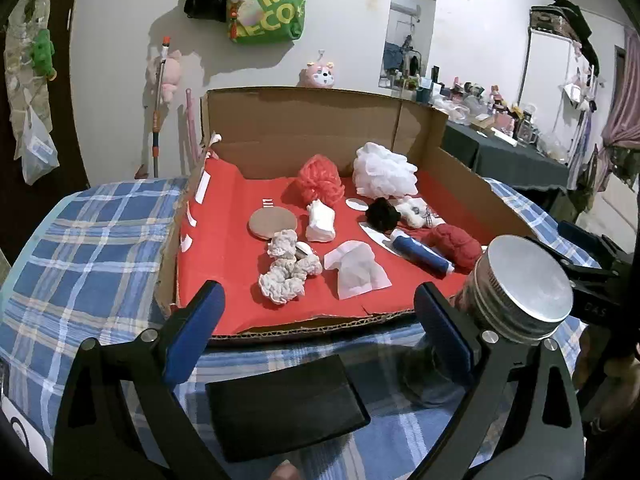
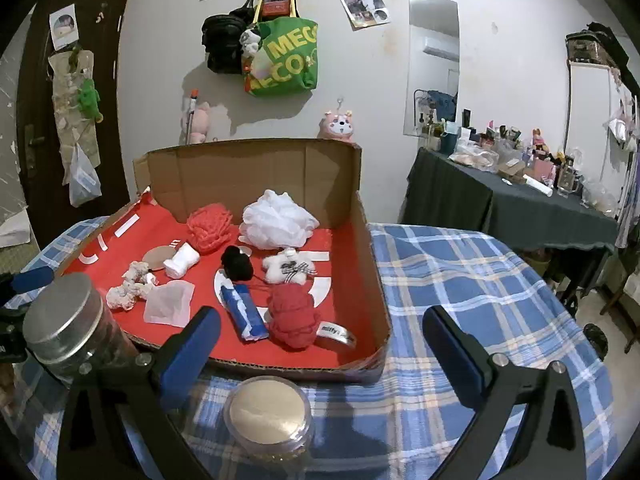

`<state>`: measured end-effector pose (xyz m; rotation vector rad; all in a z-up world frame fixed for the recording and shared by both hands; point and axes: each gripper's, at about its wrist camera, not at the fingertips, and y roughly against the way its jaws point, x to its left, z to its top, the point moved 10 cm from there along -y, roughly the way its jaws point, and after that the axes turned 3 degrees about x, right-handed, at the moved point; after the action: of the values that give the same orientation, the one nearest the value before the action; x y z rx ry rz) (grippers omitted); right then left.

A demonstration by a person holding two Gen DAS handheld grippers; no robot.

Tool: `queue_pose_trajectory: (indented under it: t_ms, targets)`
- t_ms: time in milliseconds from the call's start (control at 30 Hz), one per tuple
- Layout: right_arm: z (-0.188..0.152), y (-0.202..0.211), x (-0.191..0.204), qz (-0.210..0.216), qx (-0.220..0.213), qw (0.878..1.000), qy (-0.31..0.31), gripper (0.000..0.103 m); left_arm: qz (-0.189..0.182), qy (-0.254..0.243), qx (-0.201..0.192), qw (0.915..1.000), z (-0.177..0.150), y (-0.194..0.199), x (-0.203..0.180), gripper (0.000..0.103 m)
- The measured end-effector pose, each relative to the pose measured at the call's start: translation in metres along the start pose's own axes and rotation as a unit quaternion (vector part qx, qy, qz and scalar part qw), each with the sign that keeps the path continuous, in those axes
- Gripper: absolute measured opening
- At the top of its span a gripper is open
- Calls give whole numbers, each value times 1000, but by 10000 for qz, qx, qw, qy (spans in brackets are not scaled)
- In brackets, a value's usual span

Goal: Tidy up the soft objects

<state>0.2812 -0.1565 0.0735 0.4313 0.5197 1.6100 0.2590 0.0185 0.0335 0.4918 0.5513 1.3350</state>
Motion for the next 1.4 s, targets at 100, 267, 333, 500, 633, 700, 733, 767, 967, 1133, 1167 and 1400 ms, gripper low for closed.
queue_pose_trajectory:
  t_ms: [100, 267, 333, 500, 633, 700, 733, 767, 967, 1133, 1167, 1400]
  targets:
    - [-4, -5, 2, -25, 6, 10000, 39, 103, 95, -38, 17, 9999, -4, -6, 2, 97]
    - [-8, -14, 6, -23, 23, 9999, 95, 103, 101, -45, 62, 9999, -10, -16, 3, 97]
    - [-9, -18, 8, -47, 30, 9999, 152, 103, 115, -37, 93, 9999, -12, -20, 4, 97]
    - [-11, -24, 12, -54, 46, 9998, 198, 103, 186, -21, -17, 9998, -11, -24, 8, 97]
    - [-8, -28, 14, -62, -33, 9997, 218, 103, 157, 23, -159, 9997, -8, -23, 10, 97]
    - [-7, -28, 13, -37, -87, 9998, 168, 103, 151, 24, -195, 9997, -7, -22, 9, 97]
    - [-6, -28, 12, -35, -92, 9998, 154, 103, 140, 9, -219, 9997, -7, -22, 8, 97]
    - [-6, -28, 12, -23, -94, 9999, 136, 103, 150, -7, -243, 9996, -7, -21, 8, 97]
    - [-5, -25, 12, -38, -176, 9997, 140, 103, 258, -17, -375, 9990, -5, -17, 8, 97]
    - [-5, -24, 12, -53, -206, 9997, 155, 103, 399, -61, -472, 9981, -3, -15, 8, 97]
    - [-5, -24, 12, -55, -200, 9997, 151, 103, 430, -66, -495, 9978, -3, -14, 9, 97]
    - [-4, -21, 12, -114, -250, 9995, 172, 103, 542, -17, -590, 9968, -2, -10, 12, 97]
